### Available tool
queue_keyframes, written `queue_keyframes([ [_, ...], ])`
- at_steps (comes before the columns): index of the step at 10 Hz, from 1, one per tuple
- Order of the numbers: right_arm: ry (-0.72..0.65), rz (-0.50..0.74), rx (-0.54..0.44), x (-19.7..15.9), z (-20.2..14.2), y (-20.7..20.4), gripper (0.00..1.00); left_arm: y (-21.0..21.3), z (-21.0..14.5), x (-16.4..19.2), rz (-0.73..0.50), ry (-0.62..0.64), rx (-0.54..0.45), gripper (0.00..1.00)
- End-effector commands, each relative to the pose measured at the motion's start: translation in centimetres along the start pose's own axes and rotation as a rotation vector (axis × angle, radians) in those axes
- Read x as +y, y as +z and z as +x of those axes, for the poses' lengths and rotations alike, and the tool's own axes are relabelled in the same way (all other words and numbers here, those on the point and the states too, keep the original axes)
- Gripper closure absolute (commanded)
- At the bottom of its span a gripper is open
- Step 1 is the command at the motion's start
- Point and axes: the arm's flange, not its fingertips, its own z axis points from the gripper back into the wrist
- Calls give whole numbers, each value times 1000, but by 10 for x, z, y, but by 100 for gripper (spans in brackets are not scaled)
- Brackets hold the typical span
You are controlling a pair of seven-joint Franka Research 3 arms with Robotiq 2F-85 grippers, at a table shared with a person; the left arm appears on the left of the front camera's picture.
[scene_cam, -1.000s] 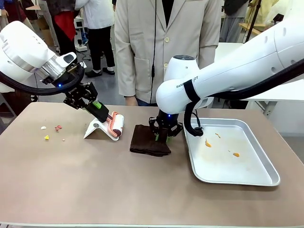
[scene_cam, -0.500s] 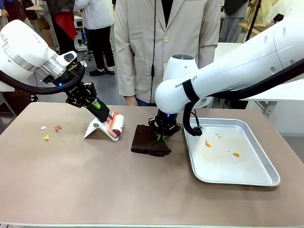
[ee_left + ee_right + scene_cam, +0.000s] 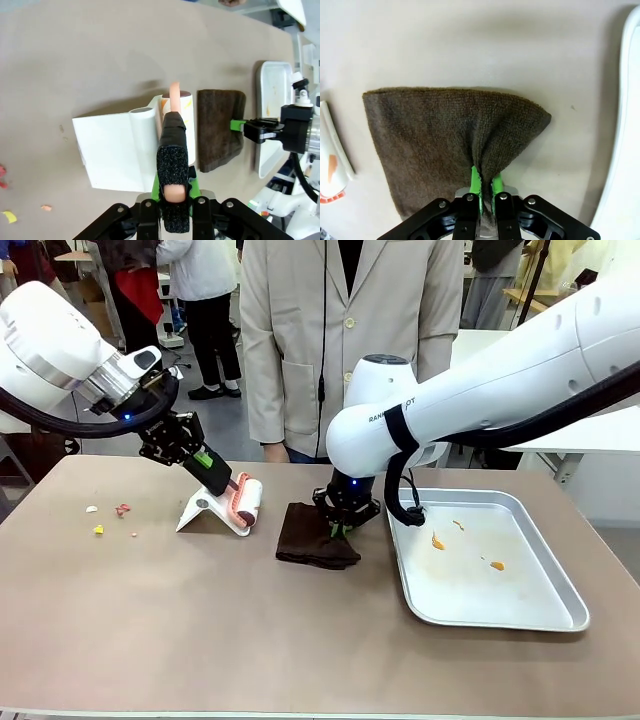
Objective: Clean the surface of the table.
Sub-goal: Hold the Lint Roller with your left hand and the towel with your right hand.
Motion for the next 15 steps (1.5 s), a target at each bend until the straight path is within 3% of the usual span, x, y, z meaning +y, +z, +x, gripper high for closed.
queue_keyframes([
  [1, 0, 162, 57, -25, 6, 15, 100, 14, -12, -10, -101, -8, -70, 100],
  [5, 95, 732, 211, -89, 8, 61, 100, 36, -34, -32, -232, -74, -98, 100],
  [8, 186, 1104, 261, -142, -1, 89, 100, 83, -63, -28, -458, -128, -61, 100],
  [11, 314, 1296, 206, -210, -29, 123, 100, 157, -98, 26, -568, -95, -144, 100],
  [13, 263, 1345, 112, -265, -50, 136, 100, 200, -127, 84, -618, -45, -152, 100],
  [14, 210, 1364, 45, -298, -67, 135, 100, 215, -151, 115, -653, -57, -81, 100],
  [15, 147, 1382, 1, -329, -77, 132, 100, 228, -175, 146, -644, -25, -78, 100],
])
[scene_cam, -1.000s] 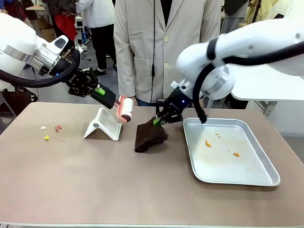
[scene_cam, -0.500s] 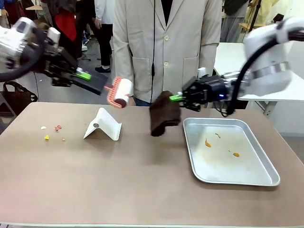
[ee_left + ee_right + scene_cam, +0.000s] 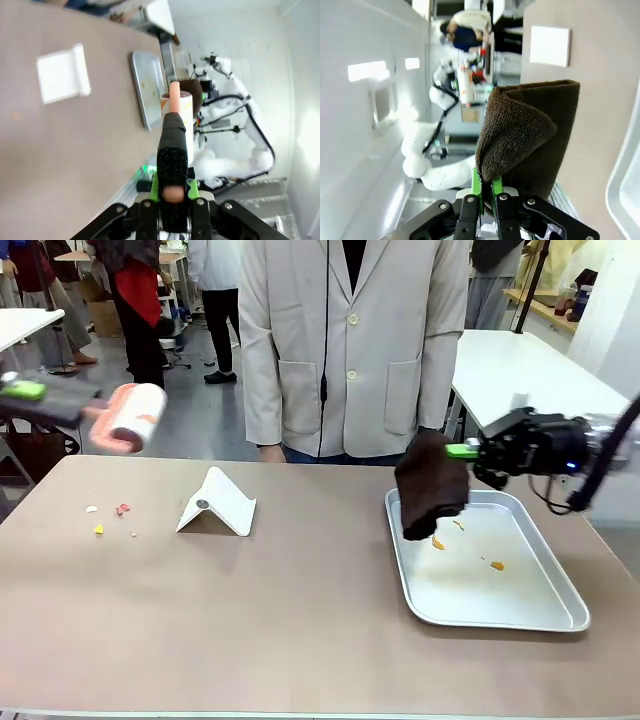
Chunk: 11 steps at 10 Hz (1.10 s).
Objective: Clean the surface of the table.
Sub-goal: Hold the Lint Roller with your left hand and the towel with your right hand.
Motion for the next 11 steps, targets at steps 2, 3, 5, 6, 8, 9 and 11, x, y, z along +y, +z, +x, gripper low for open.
queue_keyframes([
  [2, -7, 27, -167, -18, -44, 76, 100, 76, -42, 46, -36, 52, -77, 100],
  [3, -24, 31, -192, -27, -51, 106, 100, 99, -58, 62, -32, 76, -97, 100],
  [5, -29, 57, -206, -47, -61, 145, 100, 134, -76, 96, -47, 90, -79, 100],
  [6, -12, 63, -214, -56, -68, 157, 100, 147, -83, 115, -71, 98, -106, 100],
  [8, 36, 103, -231, -76, -75, 169, 100, 161, -98, 148, -165, 54, -261, 100],
  [9, 49, 77, -238, -77, -75, 162, 100, 163, -100, 156, -207, 49, -307, 100],
  [11, -5, 75, -257, -77, -78, 162, 100, 152, -100, 141, -94, 105, -198, 100],
])
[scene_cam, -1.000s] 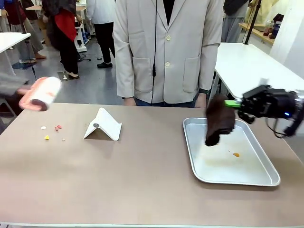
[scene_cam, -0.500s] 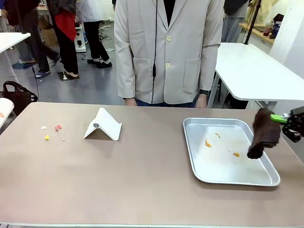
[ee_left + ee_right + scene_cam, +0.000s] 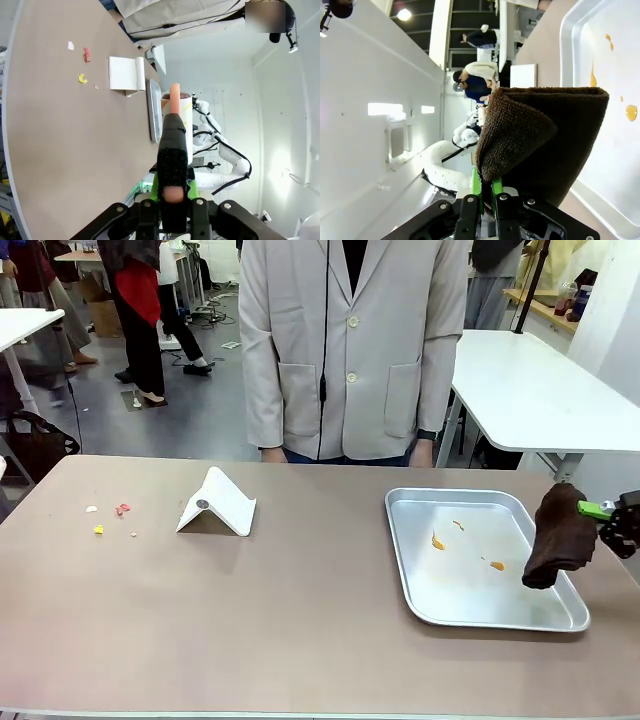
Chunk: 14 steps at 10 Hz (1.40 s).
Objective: Clean the surface of the table.
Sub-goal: Hold the Lint Roller with your left hand and the towel with your right hand, then if a person points to the right, clean the right side of the table with your right hand, and if they point to the left, clean the left side with your left hand.
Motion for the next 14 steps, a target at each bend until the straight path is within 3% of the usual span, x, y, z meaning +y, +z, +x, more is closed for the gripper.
queue_keyframes([
  [1, 5, 9, 0, 4, -1, 2, 100, -6, 1, -16, 35, 0, 46, 100],
  [14, 5, 9, 0, 4, -1, 2, 100, -6, 1, -16, 35, 0, 46, 100],
])
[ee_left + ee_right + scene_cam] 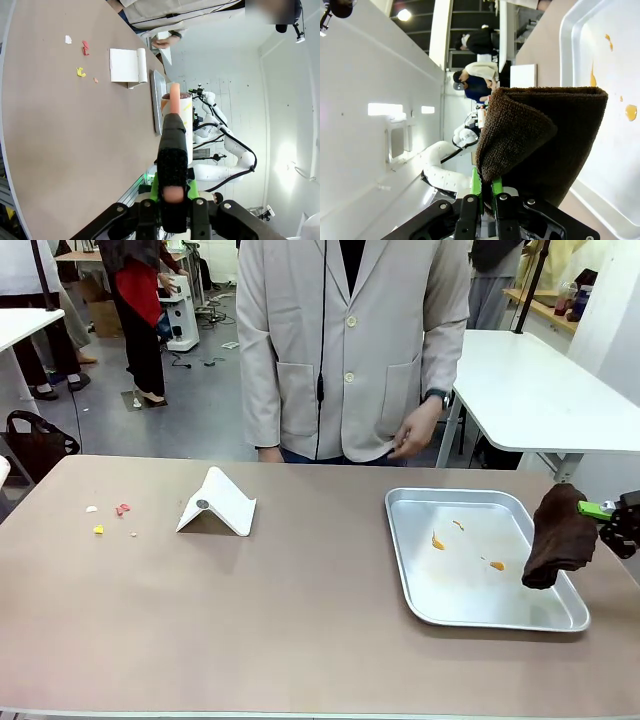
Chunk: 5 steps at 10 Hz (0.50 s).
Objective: Clean the surface of the table.
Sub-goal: If a person points to the right, clean the right side of the table with your right hand, and if they point to the left, clean the left side with your left hand.
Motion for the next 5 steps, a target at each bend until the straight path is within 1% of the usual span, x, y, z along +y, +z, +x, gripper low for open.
queue_keyframes([
  [1, 5, 8, 1, 4, -1, 1, 100, -1, -2, -4, 6, 12, 4, 100],
  [5, 5, 8, 1, 4, -1, 1, 100, -1, -2, -4, 6, 12, 4, 100],
])
